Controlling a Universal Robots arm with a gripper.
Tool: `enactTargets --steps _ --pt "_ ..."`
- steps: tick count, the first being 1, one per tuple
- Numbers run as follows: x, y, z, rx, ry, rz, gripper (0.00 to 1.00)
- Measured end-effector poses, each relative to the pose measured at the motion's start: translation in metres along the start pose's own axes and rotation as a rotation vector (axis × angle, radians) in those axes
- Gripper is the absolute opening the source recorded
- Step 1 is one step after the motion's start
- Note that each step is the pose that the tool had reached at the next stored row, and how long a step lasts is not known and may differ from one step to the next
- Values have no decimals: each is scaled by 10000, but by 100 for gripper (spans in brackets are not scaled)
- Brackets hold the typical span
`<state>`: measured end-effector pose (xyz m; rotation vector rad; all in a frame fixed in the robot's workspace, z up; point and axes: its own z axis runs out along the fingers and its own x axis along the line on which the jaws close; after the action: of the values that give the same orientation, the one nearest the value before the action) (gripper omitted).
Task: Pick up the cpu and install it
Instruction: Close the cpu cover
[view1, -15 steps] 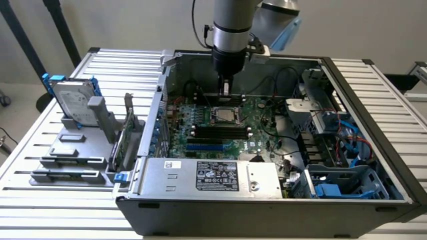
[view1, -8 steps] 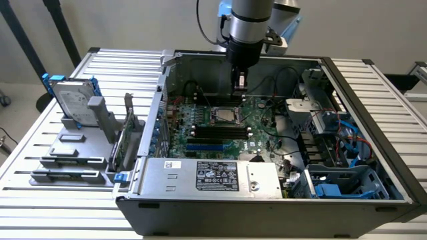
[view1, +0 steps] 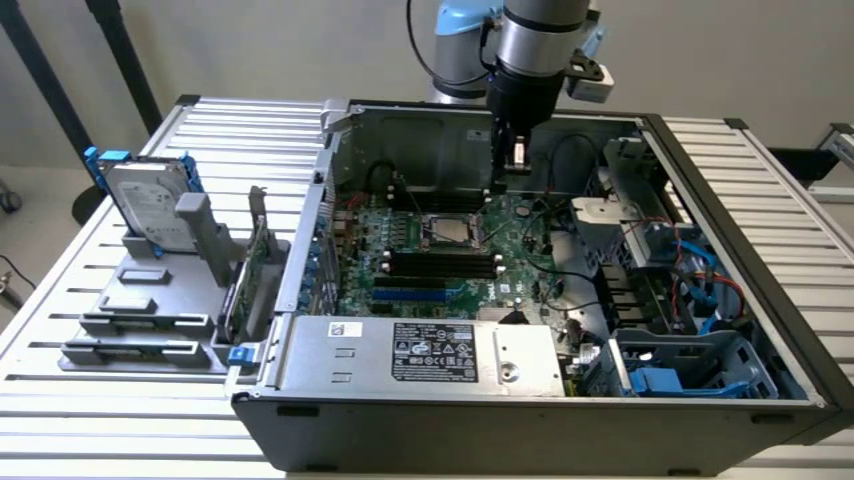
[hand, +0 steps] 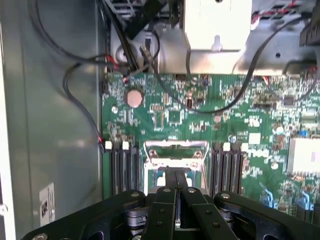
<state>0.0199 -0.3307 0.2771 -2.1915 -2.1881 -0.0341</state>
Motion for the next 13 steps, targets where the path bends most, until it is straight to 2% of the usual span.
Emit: enactTargets --steps 7,13 --pt "-1 290 -3 3 0 -68 11" --pt "-4 413 73 8 -6 -160 11"
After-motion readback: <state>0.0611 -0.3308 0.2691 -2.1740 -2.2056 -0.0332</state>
